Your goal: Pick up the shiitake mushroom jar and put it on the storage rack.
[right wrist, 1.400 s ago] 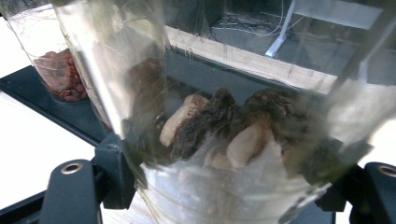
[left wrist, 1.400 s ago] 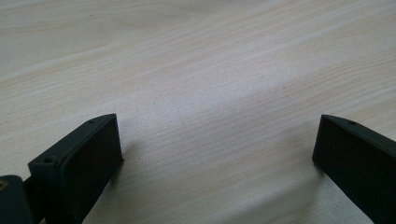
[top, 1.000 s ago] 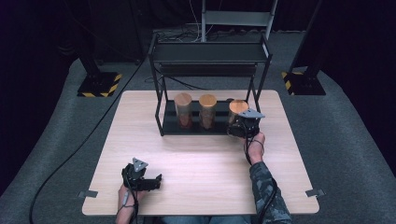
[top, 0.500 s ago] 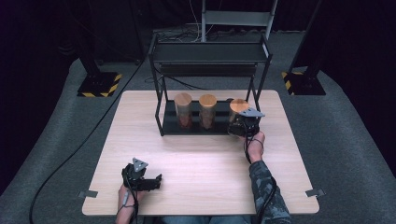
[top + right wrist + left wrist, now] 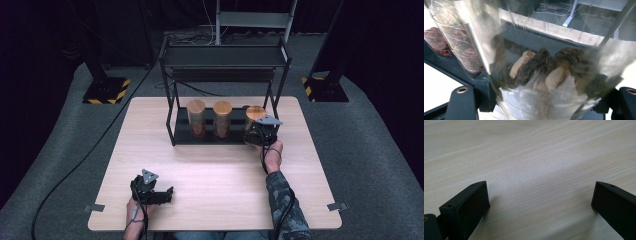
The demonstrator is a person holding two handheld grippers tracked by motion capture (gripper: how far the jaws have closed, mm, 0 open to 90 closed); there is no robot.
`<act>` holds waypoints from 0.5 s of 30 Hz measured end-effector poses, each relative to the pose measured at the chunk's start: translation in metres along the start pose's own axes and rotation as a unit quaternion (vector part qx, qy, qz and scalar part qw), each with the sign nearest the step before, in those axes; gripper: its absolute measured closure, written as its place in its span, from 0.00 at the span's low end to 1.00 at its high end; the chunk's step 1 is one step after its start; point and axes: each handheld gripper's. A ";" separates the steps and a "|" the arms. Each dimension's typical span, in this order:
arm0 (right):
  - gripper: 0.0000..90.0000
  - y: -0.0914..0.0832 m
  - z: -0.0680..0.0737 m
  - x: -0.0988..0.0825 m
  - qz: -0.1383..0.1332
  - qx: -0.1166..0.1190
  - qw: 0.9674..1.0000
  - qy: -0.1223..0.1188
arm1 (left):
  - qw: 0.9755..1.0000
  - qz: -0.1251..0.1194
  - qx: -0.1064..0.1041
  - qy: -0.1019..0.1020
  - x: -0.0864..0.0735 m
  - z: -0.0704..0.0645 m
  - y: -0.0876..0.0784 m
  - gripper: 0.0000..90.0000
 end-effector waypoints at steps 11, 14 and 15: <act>0.28 0.005 -0.001 -0.001 0.003 -0.005 1.000 0.003 | 1.000 0.000 0.000 0.000 0.000 0.000 0.000 0.01; 0.28 0.007 -0.002 -0.001 0.003 -0.006 1.000 0.002 | 1.000 0.000 0.000 0.000 0.000 0.000 0.000 0.01; 0.28 0.007 -0.002 -0.001 0.003 -0.007 1.000 0.002 | 1.000 0.000 0.000 0.000 0.000 0.000 0.000 0.01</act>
Point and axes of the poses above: each handheld gripper's, and its own axes: y roughly forward along the jaws, x roughly out of its top, z roughly to its left, and after that the axes turned 9 degrees about -y, right-handed
